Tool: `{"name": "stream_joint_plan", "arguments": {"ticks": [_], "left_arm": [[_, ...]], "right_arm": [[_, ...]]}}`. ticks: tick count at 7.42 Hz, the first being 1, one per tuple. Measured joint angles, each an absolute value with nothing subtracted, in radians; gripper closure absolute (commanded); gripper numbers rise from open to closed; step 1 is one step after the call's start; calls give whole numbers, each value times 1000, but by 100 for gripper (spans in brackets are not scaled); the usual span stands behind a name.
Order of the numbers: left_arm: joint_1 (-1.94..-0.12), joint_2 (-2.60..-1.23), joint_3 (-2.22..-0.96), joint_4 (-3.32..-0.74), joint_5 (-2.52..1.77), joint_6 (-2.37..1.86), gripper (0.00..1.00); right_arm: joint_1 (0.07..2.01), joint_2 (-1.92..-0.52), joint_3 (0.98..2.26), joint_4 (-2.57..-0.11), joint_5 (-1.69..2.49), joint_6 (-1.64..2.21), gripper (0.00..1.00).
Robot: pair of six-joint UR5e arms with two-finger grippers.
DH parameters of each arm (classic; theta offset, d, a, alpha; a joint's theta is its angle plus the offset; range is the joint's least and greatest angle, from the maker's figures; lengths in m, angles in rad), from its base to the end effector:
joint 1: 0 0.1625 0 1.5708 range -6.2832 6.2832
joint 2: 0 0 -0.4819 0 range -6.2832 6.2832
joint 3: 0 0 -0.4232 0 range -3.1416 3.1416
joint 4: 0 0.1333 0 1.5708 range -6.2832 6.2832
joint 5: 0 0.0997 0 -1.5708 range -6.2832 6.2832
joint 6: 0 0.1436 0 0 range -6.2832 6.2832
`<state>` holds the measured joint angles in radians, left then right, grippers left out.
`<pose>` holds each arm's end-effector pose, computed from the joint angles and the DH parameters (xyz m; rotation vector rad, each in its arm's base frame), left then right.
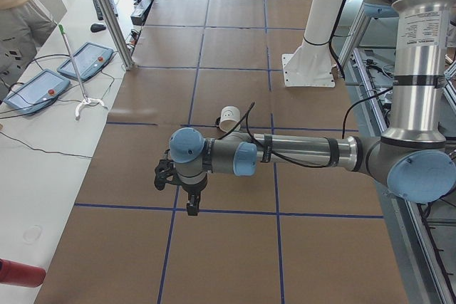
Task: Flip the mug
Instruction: 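Move the left gripper toward the white smiley mug lying on its side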
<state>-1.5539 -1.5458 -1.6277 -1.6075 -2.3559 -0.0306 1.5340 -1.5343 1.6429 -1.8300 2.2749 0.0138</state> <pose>-0.0230 -0.5178 0.7252 0.0464 0.7861 0.0140 0.0212 -0.5216 0.7214 -0.1620 -0.6988 0.0310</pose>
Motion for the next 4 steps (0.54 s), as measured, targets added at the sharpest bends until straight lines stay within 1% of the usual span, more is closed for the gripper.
{"name": "stream_joint_plan", "arguments": {"ticks": [3,4], "left_arm": [[-1550,-1560,-1627,-1620,-2358,-29,0],[-1548,-1564,-1629,-1671,-2357,-27,0]], "right_arm": [[1534,-1534,1643,-1830,2275,14,0],[1534,-1534,1643,-1830,2275,14,0]]}}
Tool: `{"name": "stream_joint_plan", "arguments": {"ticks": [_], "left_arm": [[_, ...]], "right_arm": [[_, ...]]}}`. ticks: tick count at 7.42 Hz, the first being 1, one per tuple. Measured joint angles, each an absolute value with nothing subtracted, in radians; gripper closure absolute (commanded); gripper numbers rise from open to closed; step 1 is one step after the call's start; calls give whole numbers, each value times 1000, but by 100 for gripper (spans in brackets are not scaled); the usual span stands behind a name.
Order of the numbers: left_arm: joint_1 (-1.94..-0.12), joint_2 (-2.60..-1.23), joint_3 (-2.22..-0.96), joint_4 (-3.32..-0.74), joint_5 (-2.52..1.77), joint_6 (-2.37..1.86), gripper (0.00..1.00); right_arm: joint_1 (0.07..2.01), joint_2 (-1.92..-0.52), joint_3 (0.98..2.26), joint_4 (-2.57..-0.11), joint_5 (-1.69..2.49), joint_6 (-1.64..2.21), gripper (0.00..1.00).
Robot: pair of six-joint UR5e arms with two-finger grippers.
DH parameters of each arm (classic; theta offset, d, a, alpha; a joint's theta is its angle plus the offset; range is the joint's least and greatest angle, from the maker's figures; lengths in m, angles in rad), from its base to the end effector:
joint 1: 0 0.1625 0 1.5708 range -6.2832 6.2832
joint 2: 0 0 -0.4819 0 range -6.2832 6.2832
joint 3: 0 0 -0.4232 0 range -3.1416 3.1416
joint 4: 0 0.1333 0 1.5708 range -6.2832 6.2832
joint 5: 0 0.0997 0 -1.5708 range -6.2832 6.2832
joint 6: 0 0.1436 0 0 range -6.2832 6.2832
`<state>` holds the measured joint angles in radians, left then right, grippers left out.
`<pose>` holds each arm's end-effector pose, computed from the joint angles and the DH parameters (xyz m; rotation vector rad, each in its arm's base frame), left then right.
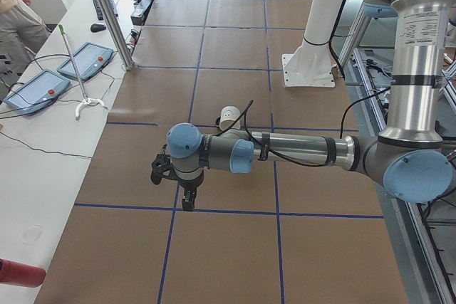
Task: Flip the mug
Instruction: 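Move the left gripper toward the white smiley mug lying on its side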
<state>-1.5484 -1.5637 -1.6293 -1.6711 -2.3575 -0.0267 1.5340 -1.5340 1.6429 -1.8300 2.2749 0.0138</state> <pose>-0.0197 -0.5337 0.7078 0.1245 0.7884 0.0556 0.0212 -0.5217 0.7212 -0.1618 -0.6988 0.0309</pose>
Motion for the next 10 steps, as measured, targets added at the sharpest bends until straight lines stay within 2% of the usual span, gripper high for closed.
{"name": "stream_joint_plan", "arguments": {"ticks": [3,5,7,10], "left_arm": [[-1504,-1556,-1631,-1893,-2356,-170,0],[-1398,-1498,-1631,-2187,-2351,-470,0],[-1225,-1421,-1629,-2576,-2282,-861,0],[-913,-1373,-1629,-2953,-2024,-1304,0]], "right_arm": [[1534,-1534,1642,-1830,2275,14,0],[1534,-1534,1643,-1830,2275,14,0],[1534,-1534,1643,-1830,2275,14,0],[1534,-1534,1643,-1830,2275,14,0]]}}
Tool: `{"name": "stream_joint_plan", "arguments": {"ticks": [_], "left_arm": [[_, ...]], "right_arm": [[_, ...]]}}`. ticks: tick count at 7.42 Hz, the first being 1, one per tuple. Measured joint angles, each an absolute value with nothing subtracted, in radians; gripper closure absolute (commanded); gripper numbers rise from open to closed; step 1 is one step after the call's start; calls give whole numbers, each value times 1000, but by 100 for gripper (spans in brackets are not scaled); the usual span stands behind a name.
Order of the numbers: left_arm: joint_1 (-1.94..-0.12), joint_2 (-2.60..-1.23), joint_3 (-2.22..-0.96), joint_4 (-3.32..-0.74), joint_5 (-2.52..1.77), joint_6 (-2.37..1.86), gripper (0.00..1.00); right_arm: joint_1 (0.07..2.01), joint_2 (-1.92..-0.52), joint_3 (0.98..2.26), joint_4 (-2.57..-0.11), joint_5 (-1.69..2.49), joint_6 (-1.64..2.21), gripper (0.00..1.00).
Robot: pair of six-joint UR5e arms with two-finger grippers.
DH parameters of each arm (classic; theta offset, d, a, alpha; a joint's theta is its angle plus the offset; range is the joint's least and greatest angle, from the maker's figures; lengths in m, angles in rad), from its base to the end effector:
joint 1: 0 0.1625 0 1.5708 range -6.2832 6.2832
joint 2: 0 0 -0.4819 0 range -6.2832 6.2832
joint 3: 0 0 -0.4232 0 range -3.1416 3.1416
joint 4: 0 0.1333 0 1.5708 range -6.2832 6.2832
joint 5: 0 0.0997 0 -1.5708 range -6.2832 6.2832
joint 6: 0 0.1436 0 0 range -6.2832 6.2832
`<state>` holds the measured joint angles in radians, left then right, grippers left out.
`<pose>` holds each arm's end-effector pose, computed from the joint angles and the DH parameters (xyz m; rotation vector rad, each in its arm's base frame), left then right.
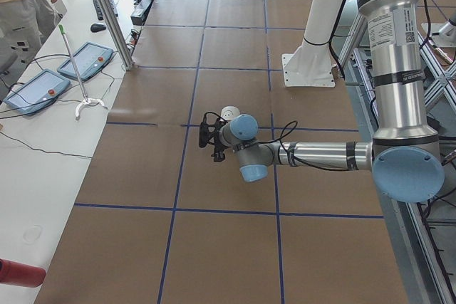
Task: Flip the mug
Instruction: 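Move the left gripper toward the white smiley mug lying on its side, then close the left gripper on the rim of the white mug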
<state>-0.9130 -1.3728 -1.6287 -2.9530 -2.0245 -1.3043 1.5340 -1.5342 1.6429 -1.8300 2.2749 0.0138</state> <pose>0.2369 -0.4218 0.6414 0.3512 1.2321 -0.2745 0.0212 -0.5216 0.7213 -0.1620 -0.6988 0.0310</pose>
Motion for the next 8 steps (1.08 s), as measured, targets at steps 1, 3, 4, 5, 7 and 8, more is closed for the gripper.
{"name": "stream_joint_plan", "arguments": {"ticks": [1,3,4,5,7,8], "left_arm": [[-857,-1370,-1626,-3091,-1988,-1420,0],[-804,-1385,-1596,-3299,-1920,-1546,0],[-768,-1419,-1537,-3397,-1861,-1573,0],[-733,-1470,-1461,-3488,-1815,-1585,0],[-673,-1533,-1354,-3612,-1775,-1592,0],[-642,-1554,-1316,-3666,-1754,-1593,0]], "right_arm": [[1534,-1534,1643,-1830,2275,14,0],[1534,-1534,1643,-1830,2275,14,0],[1534,-1534,1643,-1830,2275,14,0],[1534,-1534,1643,-1830,2275,14,0],[1534,-1534,1643,-1830,2275,14,0],[1534,-1534,1643,-1830,2275,14,0]]}}
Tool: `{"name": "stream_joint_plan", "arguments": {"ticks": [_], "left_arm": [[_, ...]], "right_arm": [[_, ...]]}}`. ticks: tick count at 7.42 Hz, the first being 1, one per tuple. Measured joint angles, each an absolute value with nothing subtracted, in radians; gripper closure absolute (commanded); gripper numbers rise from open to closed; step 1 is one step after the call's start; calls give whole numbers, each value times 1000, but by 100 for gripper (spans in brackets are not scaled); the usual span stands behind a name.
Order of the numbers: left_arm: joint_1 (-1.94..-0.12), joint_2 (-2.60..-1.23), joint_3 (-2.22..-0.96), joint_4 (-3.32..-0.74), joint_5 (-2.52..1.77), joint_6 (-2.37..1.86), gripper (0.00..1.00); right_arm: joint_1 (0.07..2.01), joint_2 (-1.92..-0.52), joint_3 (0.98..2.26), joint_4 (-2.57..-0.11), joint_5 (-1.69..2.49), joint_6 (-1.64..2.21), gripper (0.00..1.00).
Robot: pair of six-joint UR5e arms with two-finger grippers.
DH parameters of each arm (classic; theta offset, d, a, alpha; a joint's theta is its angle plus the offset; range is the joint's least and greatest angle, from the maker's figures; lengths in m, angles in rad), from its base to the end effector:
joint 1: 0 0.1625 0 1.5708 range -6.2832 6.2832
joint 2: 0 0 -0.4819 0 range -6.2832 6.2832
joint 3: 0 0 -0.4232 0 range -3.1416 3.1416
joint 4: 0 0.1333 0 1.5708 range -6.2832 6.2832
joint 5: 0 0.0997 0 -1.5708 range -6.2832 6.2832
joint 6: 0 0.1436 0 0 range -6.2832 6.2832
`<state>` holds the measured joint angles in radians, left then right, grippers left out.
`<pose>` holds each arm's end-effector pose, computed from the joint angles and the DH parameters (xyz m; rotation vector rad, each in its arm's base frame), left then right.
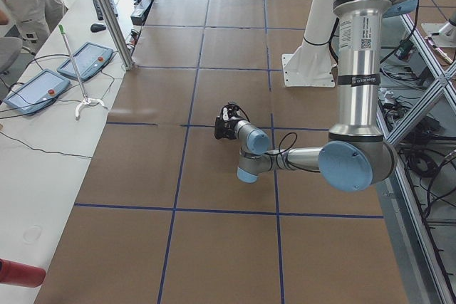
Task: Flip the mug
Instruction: 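Close the left gripper on the rim of the white mug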
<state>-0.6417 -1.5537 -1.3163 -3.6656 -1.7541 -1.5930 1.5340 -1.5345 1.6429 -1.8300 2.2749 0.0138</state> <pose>0.3454 -0.3918 0.6261 0.4325 1.7775 -0.3022 0.0212 -0.5215 0.7215 -0.1622 -0.6988 0.0311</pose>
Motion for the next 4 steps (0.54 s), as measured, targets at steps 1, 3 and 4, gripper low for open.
{"name": "stream_joint_plan", "arguments": {"ticks": [1,3,4], "left_arm": [[-612,-1574,-1291,-3707,-1740,-1595,15],[-581,-1590,-1273,-3771,-1736,-1612,100],[-577,-1594,-1266,-3788,-1769,-1628,100]], "right_arm": [[1534,-1534,1643,-1830,2275,14,0],[1534,-1534,1643,-1830,2275,14,0],[1534,-1535,1643,-1830,2275,14,0]]}}
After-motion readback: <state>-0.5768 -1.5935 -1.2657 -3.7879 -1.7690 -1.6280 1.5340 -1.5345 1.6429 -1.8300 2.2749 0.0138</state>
